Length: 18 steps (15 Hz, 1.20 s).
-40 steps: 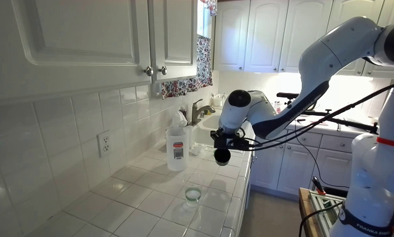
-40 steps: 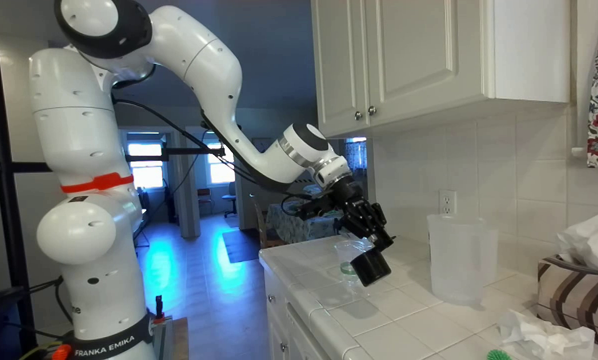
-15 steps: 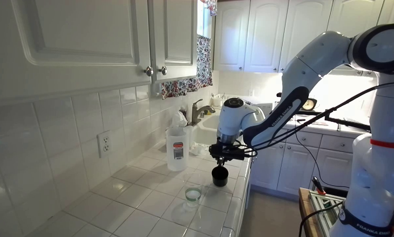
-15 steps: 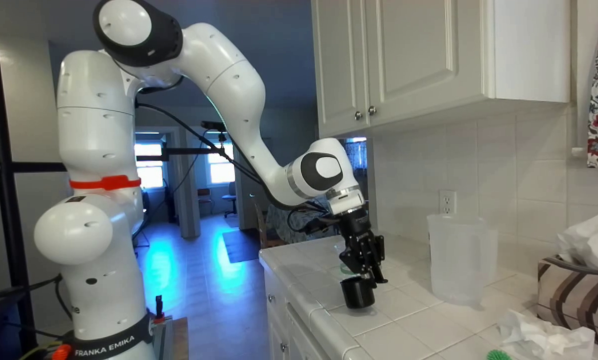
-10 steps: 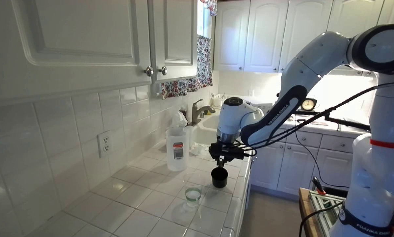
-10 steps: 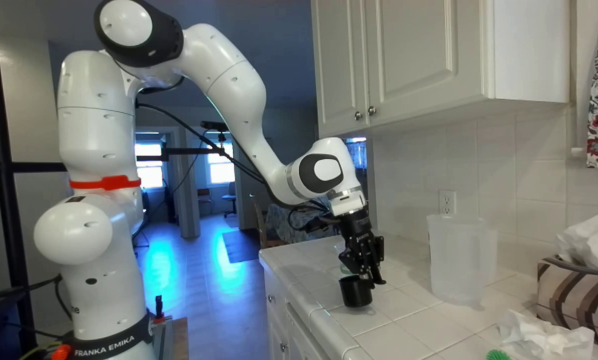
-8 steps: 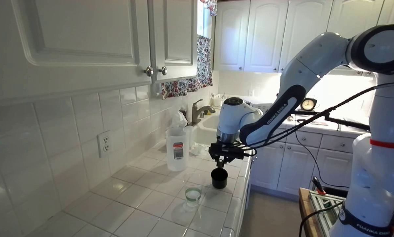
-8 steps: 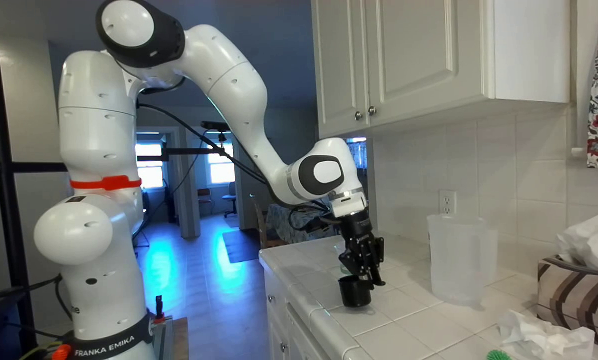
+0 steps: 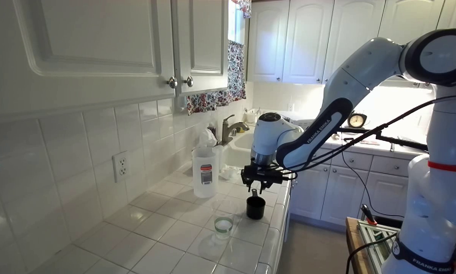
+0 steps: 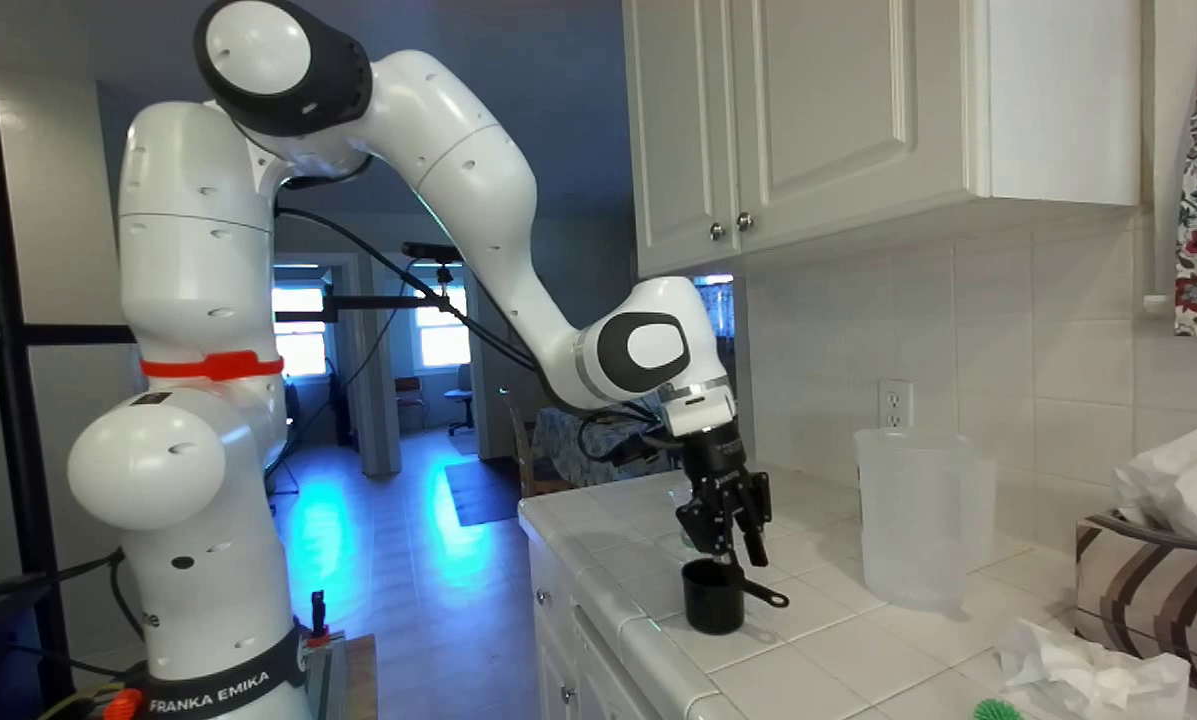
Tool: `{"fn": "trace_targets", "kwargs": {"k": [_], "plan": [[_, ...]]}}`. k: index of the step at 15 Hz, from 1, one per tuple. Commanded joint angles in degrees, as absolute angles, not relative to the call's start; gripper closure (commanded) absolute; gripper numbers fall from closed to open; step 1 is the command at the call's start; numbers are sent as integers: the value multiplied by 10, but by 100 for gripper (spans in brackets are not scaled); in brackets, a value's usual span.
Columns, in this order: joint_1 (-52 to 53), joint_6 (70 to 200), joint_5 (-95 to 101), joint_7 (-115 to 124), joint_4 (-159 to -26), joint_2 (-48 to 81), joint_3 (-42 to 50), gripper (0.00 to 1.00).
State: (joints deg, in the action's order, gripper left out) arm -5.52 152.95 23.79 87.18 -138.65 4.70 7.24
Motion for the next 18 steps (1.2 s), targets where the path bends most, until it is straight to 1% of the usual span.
{"fn": "trace_targets", "kwargs": {"k": [1, 2, 3, 4, 6, 8, 14, 18], "plan": [[-51, 1525, 230, 853, -1374, 52, 81, 22], [-51, 1523, 235, 858, -1373, 49, 82, 15], [-50, 1514, 239, 868, -1372, 40, 84, 6], [-48, 1497, 259, 892, -1369, 28, 88, 1], [-49, 1454, 253, 888, -1366, 1, 85, 0], [-55, 1475, 259, 822, -1381, -32, 78, 0], [-61, 1512, 196, 591, -1410, -115, 68, 0], [3, 1546, 109, 443, -1415, -128, 113, 0]]}}
